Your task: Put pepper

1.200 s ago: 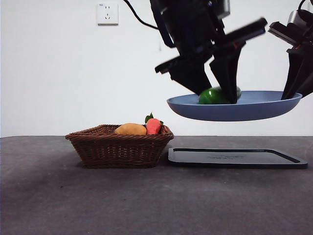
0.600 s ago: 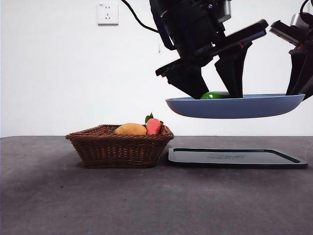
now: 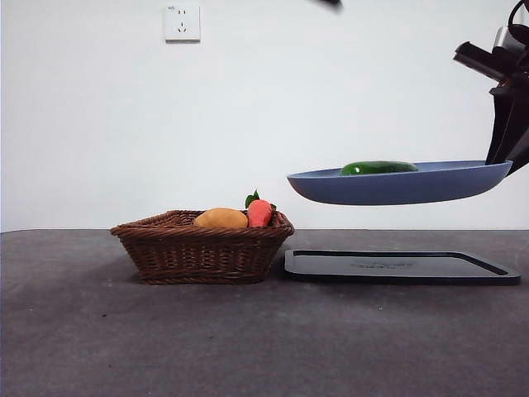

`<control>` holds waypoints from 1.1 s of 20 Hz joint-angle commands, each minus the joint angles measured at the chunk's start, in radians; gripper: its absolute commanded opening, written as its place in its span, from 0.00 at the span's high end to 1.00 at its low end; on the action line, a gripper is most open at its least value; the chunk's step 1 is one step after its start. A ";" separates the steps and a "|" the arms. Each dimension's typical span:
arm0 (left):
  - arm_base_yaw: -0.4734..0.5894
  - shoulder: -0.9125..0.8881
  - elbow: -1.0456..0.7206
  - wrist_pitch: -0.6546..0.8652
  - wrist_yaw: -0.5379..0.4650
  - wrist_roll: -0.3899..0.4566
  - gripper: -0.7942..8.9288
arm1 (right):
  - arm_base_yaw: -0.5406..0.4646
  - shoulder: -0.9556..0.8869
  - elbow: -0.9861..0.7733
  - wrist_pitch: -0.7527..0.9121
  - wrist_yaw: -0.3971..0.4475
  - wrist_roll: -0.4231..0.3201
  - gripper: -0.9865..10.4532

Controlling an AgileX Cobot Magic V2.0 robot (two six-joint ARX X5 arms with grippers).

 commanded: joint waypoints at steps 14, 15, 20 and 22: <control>0.017 -0.503 0.019 -0.135 -0.030 0.071 0.67 | -0.078 0.441 0.209 0.259 -0.006 0.077 0.91; 0.017 -0.510 0.019 -0.142 -0.030 0.071 0.67 | -0.078 0.465 0.224 0.259 -0.005 0.074 0.91; 0.017 -0.516 0.019 -0.177 -0.031 0.071 0.67 | -0.078 0.512 0.232 0.293 0.005 0.055 0.91; 0.017 -0.515 0.019 -0.177 -0.031 0.071 0.67 | -0.078 0.513 0.231 0.292 0.057 0.031 0.91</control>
